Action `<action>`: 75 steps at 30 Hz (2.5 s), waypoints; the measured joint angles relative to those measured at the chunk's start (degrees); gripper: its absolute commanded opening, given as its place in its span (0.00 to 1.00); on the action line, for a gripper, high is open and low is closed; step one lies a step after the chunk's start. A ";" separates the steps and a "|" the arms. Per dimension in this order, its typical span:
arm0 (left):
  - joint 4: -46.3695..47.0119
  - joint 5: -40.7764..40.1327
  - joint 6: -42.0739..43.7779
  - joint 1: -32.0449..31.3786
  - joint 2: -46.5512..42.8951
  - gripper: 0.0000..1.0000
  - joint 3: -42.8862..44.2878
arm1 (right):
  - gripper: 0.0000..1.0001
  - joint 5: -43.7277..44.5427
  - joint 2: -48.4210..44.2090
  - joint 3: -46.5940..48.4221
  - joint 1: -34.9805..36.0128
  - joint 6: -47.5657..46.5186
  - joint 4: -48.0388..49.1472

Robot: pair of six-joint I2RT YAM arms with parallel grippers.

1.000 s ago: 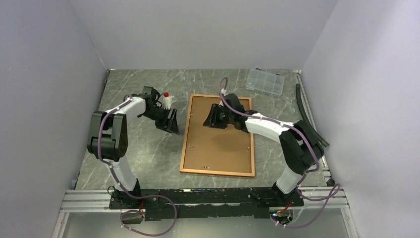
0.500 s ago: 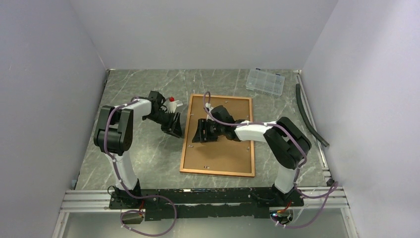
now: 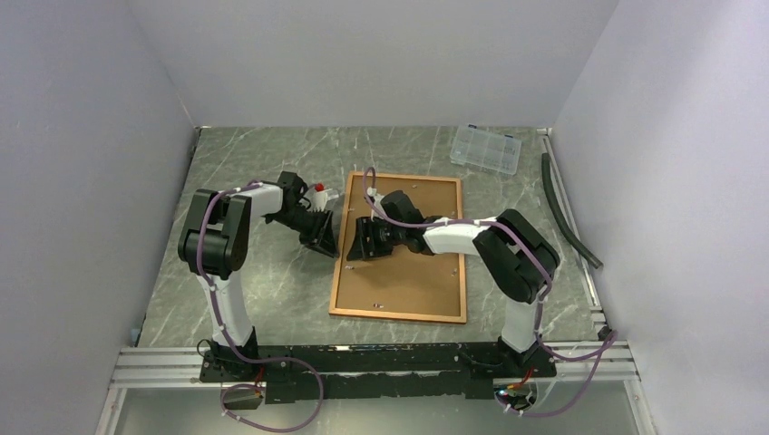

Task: Put the photo into the frame
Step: Install the photo frame at the center of the board.

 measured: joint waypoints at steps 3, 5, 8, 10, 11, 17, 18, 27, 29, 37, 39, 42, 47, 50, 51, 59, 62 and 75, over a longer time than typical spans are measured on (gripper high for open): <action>0.24 0.00 0.00 -0.17 0.00 0.36 -0.02 | 0.55 -0.59 0.24 0.11 0.39 -0.44 0.22; 0.31 0.00 -0.02 -0.26 0.00 0.35 -0.04 | 0.54 -0.79 0.35 0.17 0.72 -0.74 0.31; 0.46 -0.02 -0.04 -0.37 0.00 0.33 -0.26 | 0.53 -1.01 0.79 0.59 1.11 -1.11 0.42; 0.44 -0.02 -0.07 -0.37 0.00 0.33 -0.46 | 0.52 -1.22 0.98 0.79 1.29 -1.18 0.44; 0.42 -0.02 -0.07 -0.37 0.00 0.33 -0.48 | 0.52 -1.33 1.11 0.90 1.40 -1.25 0.42; 0.61 0.00 -0.13 -0.37 0.00 0.32 -0.76 | 0.50 -2.23 1.66 1.25 2.12 -1.29 0.46; 0.61 0.00 -0.13 -0.37 0.00 0.32 -0.79 | 0.50 -2.23 1.66 1.25 2.21 -1.29 0.46; 0.61 0.04 -0.48 -0.37 0.00 0.31 -0.87 | 0.46 -2.32 1.75 1.25 3.45 -1.31 0.39; 0.59 0.04 -0.55 -0.37 0.00 0.31 -0.87 | 0.45 -2.38 1.79 1.25 3.61 -1.31 0.37; 0.57 0.07 -0.55 -0.37 -0.02 0.29 -0.87 | 0.43 -3.52 2.10 1.25 4.15 -1.31 0.00; 0.57 0.09 -0.57 -0.37 -0.02 0.29 -0.87 | 0.43 -3.76 2.21 1.25 4.24 -1.25 0.02; 0.55 0.09 -0.55 -0.37 -0.11 0.29 -0.87 | 0.43 -4.33 2.60 1.40 4.37 -1.01 0.44; 0.50 0.02 -0.55 -0.37 -0.22 0.28 -0.87 | 0.43 -5.33 3.63 2.08 4.44 -0.33 1.25; 0.50 -0.09 -0.52 -0.37 -0.31 0.28 -0.90 | 0.43 -5.70 4.37 2.71 4.44 0.37 1.70; 0.46 -0.20 -0.52 -0.37 -0.37 0.27 -0.90 | 0.43 -5.73 4.52 2.82 4.44 0.50 1.75; 0.33 -0.87 -0.48 -0.37 -0.81 0.24 -0.90 | 0.42 -5.86 5.07 3.19 4.44 1.53 2.34; 0.22 -0.81 -0.48 -0.37 -0.90 0.19 -0.90 | 0.42 -6.23 5.27 3.19 4.44 1.99 2.97; -0.24 0.72 -1.31 0.13 -0.63 0.06 -0.96 | 0.24 1.29 1.70 -2.16 7.17 4.98 4.79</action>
